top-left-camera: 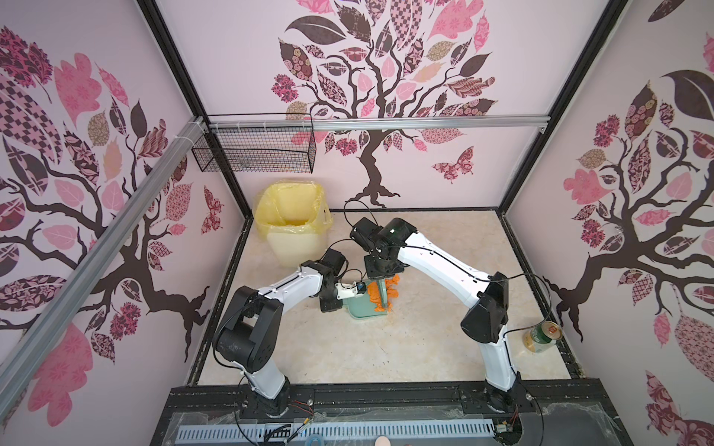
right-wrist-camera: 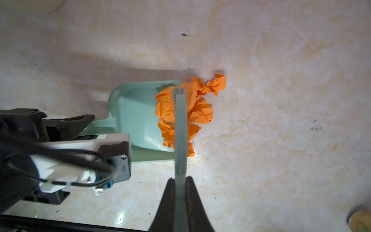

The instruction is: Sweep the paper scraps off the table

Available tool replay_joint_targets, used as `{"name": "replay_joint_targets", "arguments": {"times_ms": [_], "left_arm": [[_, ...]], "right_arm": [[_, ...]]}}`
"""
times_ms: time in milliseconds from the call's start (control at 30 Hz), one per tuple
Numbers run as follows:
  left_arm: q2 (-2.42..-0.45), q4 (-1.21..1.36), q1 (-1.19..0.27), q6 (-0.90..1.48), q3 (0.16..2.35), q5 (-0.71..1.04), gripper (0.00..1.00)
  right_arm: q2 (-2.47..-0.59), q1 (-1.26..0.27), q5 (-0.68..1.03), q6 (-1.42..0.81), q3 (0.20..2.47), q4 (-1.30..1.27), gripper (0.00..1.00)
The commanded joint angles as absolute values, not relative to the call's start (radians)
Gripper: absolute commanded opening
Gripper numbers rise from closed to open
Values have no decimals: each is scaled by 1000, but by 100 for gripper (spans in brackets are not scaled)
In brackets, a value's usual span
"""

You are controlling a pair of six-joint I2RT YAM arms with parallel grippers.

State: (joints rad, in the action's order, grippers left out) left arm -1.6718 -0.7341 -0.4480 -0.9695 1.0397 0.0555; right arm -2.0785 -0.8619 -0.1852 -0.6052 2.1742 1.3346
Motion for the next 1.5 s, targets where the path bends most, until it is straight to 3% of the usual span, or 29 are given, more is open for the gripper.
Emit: {"name": "replay_joint_targets", "arguments": {"times_ms": [0, 333, 567, 800, 1133, 1467], "left_arm": [[-1673, -752, -454, -981, 1070, 10, 0], [-1614, -866, -446, -1028, 1099, -38, 0], [-1619, -889, -445, -1025, 1094, -56, 0], [-1625, -924, -438, -1011, 1137, -72, 0], [-1644, -938, -440, -980, 1183, -71, 0], [-1694, -917, -439, -976, 1177, -75, 0]], "right_arm": [[-2037, -867, -167, -603, 2216, 1349, 0], [-1905, -849, -198, -595, 2180, 1359, 0], [-1803, -714, -336, -542, 2059, 1341, 0], [-1958, -609, -433, -408, 2079, 1357, 0], [-2223, -610, -331, -312, 2207, 1298, 0], [-2198, -705, -285, -362, 2110, 1246, 0]]}}
